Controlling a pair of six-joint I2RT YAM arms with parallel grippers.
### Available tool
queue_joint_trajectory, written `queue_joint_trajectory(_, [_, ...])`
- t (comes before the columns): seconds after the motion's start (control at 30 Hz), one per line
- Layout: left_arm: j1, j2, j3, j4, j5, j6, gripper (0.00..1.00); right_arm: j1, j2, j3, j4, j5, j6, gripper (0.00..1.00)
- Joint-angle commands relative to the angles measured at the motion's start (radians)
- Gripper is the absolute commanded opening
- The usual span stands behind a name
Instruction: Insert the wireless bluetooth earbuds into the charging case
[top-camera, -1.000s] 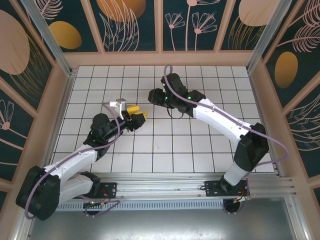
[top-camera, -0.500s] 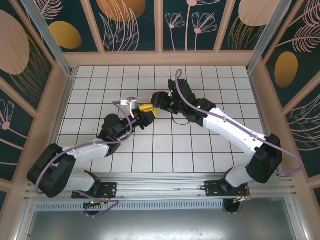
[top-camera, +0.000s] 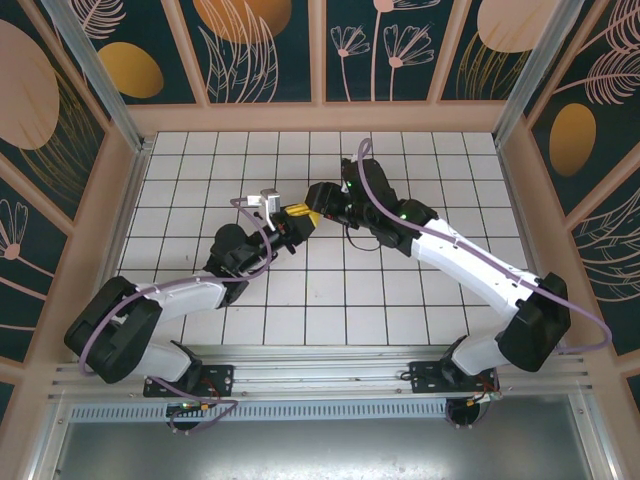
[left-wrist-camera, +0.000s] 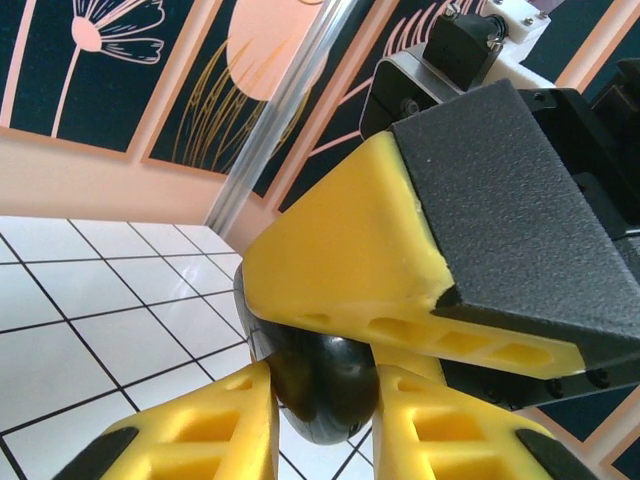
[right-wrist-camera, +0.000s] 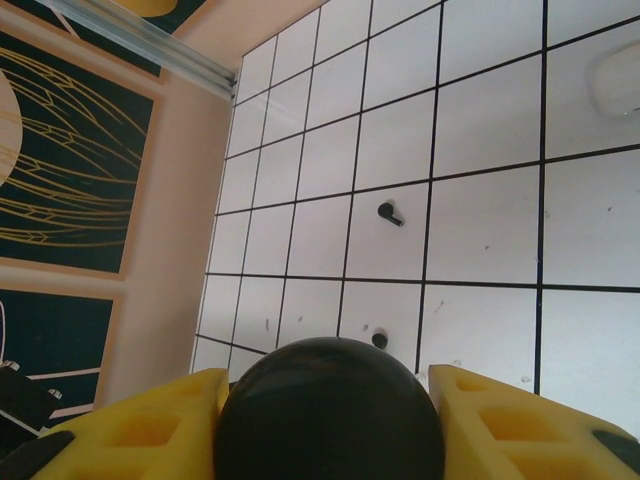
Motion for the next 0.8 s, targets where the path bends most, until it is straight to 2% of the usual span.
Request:
queue_joint_trajectory(0.0, [-0.003, 0.025, 0.039, 0.057, -0.023, -0.016, 0.25, 0.014, -0.039, -0.021, 0.031, -0.037, 0.026, 0.36])
queue_joint_trajectory(0.13, [-0.004, 0.051, 0.049, 0.085, -0.015, -0.035, 0.31, 0.015, -0.039, -0.03, 0.044, -0.047, 0.037, 0.36])
queue_joint_trajectory(0.2, [-0.002, 0.06, 0.052, 0.099, -0.014, -0.043, 0.3, 0.015, -0.039, -0.036, 0.053, -0.053, 0.042, 0.36])
queue_joint_trajectory(0.27, [-0.003, 0.067, 0.051, 0.11, -0.016, -0.049, 0.26, 0.016, -0.04, -0.037, 0.055, -0.054, 0.045, 0.36])
queue_joint_trajectory(0.43, [-0.004, 0.067, 0.048, 0.122, -0.017, -0.062, 0.08, 0.017, -0.048, -0.044, 0.059, -0.048, 0.04, 0.4])
queue_joint_trajectory(0.6, [-0.003, 0.055, 0.04, 0.142, -0.012, -0.079, 0.05, 0.015, -0.073, -0.069, 0.097, -0.042, 0.033, 0.44])
queue_joint_trajectory(0.77, [-0.004, 0.036, 0.029, 0.136, -0.015, -0.084, 0.05, 0.015, -0.086, -0.069, 0.099, -0.036, 0.029, 0.53])
